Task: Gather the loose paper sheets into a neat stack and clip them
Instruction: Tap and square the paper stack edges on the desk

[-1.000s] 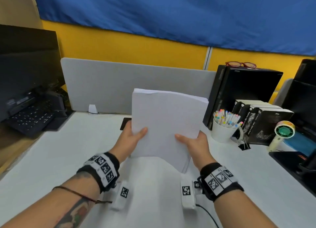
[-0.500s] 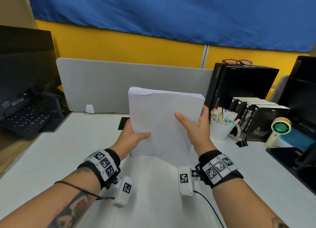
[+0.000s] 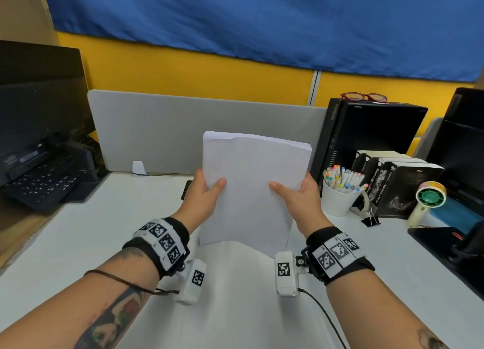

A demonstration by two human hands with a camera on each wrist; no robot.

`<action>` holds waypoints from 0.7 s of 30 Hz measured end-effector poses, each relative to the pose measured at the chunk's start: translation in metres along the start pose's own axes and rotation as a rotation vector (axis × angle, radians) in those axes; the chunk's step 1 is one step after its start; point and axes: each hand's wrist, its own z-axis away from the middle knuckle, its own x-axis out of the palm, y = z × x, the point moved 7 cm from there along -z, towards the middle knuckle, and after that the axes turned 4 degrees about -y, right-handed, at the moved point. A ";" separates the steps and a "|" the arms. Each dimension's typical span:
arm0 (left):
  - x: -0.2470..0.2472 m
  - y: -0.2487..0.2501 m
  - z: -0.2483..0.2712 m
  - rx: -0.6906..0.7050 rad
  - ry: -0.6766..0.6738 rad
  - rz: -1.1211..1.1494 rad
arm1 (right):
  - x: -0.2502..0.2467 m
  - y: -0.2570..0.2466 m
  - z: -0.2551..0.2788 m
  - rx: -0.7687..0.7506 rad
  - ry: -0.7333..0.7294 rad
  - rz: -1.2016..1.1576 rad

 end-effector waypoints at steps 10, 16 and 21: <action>-0.013 0.055 -0.011 0.140 0.073 0.124 | 0.005 0.011 0.007 0.012 0.000 -0.013; -0.019 0.094 -0.018 0.167 0.064 0.311 | 0.002 0.012 0.005 0.058 -0.047 -0.054; -0.010 0.083 -0.018 0.009 -0.330 0.363 | -0.002 0.012 0.000 0.086 -0.127 -0.014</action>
